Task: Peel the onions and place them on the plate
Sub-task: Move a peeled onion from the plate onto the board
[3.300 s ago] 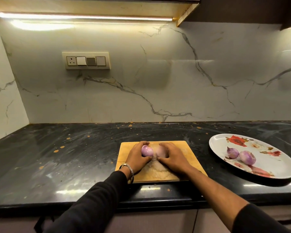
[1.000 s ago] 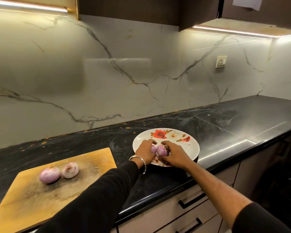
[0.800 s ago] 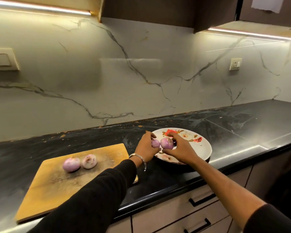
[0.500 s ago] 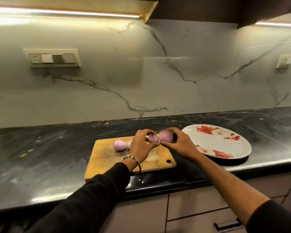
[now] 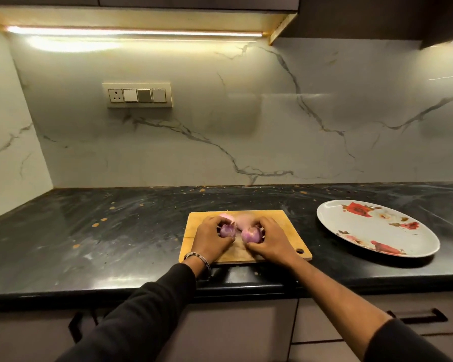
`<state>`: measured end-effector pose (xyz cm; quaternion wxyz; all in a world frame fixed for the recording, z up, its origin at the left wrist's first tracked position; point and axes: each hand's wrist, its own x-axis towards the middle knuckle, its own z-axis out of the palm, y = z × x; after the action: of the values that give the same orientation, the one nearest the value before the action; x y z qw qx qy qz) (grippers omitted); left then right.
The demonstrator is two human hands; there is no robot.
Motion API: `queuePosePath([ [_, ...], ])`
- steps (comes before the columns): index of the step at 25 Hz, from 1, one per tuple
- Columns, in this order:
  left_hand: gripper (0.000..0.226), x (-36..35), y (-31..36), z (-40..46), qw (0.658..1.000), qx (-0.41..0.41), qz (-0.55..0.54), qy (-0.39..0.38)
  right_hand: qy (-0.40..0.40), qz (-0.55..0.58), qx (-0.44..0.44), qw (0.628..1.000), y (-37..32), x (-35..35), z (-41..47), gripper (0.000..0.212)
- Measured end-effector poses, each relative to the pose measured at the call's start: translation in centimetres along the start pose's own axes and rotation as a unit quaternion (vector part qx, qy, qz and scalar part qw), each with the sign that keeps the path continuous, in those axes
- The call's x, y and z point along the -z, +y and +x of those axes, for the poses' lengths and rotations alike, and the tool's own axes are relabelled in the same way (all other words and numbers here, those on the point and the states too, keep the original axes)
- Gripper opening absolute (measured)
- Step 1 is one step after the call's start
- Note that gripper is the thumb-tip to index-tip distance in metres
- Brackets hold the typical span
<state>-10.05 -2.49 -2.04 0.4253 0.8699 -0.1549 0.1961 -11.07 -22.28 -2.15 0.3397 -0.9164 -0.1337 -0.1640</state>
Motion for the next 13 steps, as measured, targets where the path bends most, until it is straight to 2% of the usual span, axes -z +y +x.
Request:
queuePosePath([
  [3,0.040,0.0,-0.8,0.4,1.000,0.006,0.000,0.008,0.034,0.017,-0.017,0.999,0.0,-0.5,0.3,0.049],
  [8,0.042,-0.9,-1.7,0.9,1.000,0.011,-0.003,-0.020,0.021,0.021,-0.034,0.999,0.4,-1.2,0.9,0.053],
  [13,0.043,-1.2,-1.9,1.3,1.000,0.001,-0.007,-0.014,0.037,0.042,-0.038,0.998,0.9,-1.5,1.1,0.054],
])
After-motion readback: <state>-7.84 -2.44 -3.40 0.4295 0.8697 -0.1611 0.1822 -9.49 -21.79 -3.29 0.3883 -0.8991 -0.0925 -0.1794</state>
